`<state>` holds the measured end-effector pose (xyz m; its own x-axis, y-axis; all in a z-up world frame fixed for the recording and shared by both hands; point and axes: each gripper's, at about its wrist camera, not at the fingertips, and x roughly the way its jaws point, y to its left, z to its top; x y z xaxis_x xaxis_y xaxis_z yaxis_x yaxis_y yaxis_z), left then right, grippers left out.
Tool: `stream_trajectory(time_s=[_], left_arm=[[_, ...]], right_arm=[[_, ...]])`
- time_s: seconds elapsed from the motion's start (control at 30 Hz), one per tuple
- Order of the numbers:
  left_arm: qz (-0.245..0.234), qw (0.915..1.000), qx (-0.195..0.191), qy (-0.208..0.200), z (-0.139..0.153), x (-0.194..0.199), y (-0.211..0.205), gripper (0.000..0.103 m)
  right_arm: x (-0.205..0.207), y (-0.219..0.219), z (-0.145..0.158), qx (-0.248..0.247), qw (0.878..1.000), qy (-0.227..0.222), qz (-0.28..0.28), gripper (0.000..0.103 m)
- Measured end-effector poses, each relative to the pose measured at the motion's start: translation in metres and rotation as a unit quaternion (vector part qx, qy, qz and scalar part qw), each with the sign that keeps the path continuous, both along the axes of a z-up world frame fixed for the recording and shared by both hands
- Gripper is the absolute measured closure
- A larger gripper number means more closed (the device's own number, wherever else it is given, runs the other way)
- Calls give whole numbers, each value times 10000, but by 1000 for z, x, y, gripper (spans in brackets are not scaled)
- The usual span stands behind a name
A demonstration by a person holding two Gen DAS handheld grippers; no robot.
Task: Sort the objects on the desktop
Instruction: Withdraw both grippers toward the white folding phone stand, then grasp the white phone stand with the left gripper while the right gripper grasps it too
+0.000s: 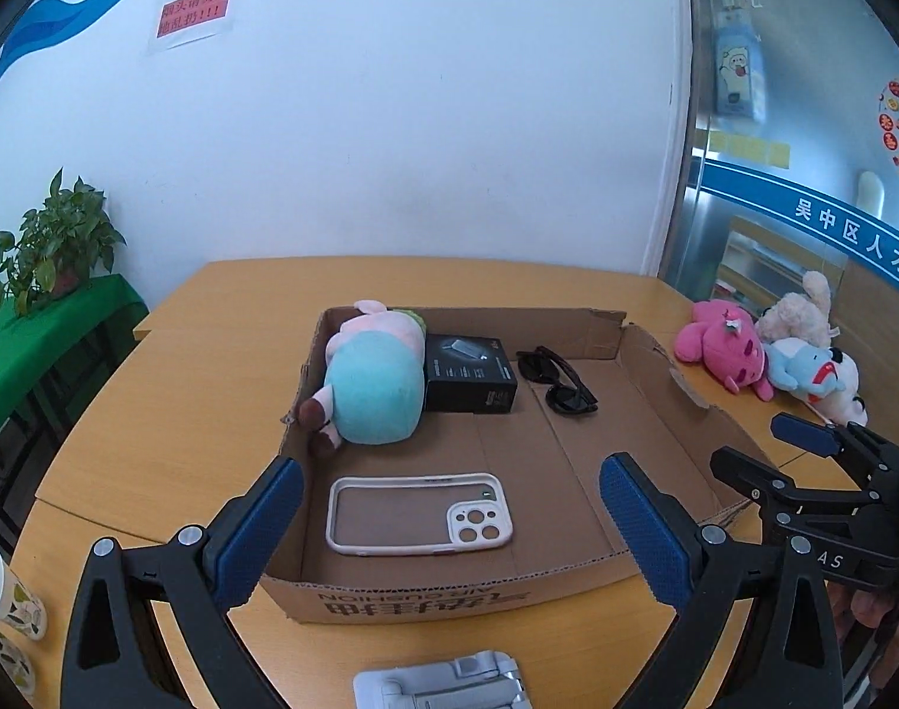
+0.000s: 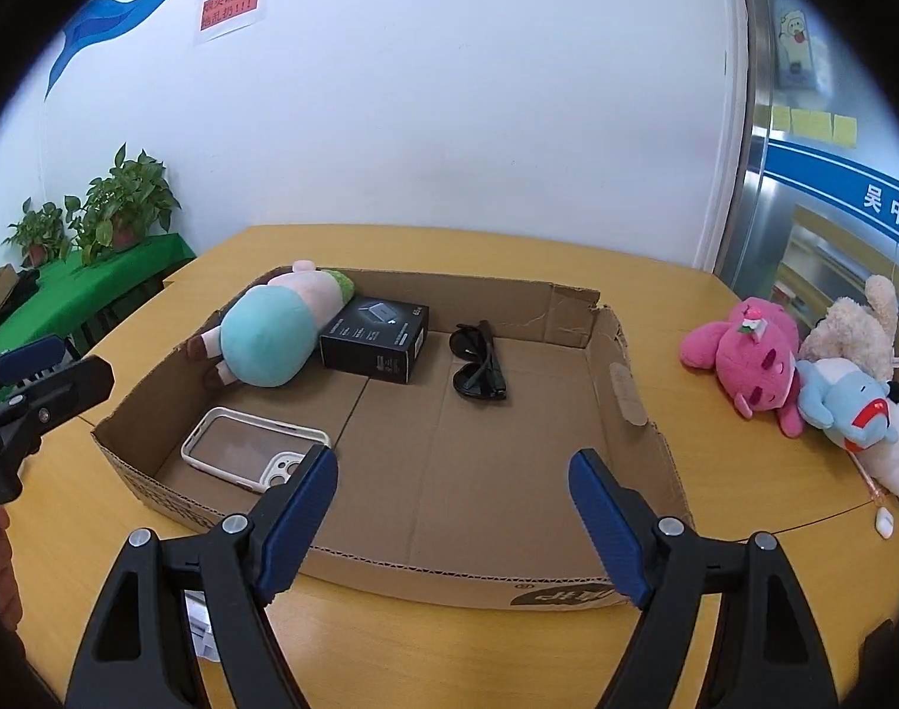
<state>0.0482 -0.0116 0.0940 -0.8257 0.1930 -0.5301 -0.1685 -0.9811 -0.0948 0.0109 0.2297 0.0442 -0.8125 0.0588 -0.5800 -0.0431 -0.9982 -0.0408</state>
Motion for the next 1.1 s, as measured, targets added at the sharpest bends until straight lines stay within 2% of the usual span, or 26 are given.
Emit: stream_trajectory(time_s=[0.13, 0.3, 0.43, 0.57, 0.73, 0.83, 0.9, 0.93, 0.97, 1.03, 1.1], left_arm=[[-91, 9998, 132, -134, -9, 8, -11, 1], [-136, 9979, 337, -544, -36, 23, -39, 1], [-220, 9941, 287, -1022, -66, 31, -55, 3], [-260, 9884, 366, -1451, -94, 31, -60, 6], [-408, 9800, 366, -1913, -124, 32, -55, 12], [-453, 9766, 290, -2082, -138, 32, -51, 22], [-494, 9730, 321, -2232, -147, 30, -50, 39], [-550, 9705, 368, -2318, -153, 29, -48, 43], [-550, 9743, 293, -2165, -151, 31, -46, 45], [-731, 9716, 345, -2226, -153, 31, -41, 58], [-707, 9725, 283, -2200, -152, 32, -39, 59]], right_arm=[[0, -8, -1, 13, 9998, 19, 217, 22], [14, -28, -14, -196, 9944, -84, 1030, 22], [18, -59, -53, -457, 9790, -673, 1869, 22], [8, -85, -87, -758, 9657, -1176, 2190, 22], [3, -109, -120, -652, 9552, -1548, 2436, 24], [3, -113, -130, -645, 9536, -1608, 2463, 25], [3, -112, -134, -741, 9526, -1591, 2483, 28], [3, -111, -133, -789, 9530, -1548, 2481, 30], [4, -112, -133, -826, 9518, -1513, 2538, 37], [7, -116, -132, -812, 9495, -1481, 2645, 51], [9, -116, -132, -829, 9515, -1441, 2589, 51]])
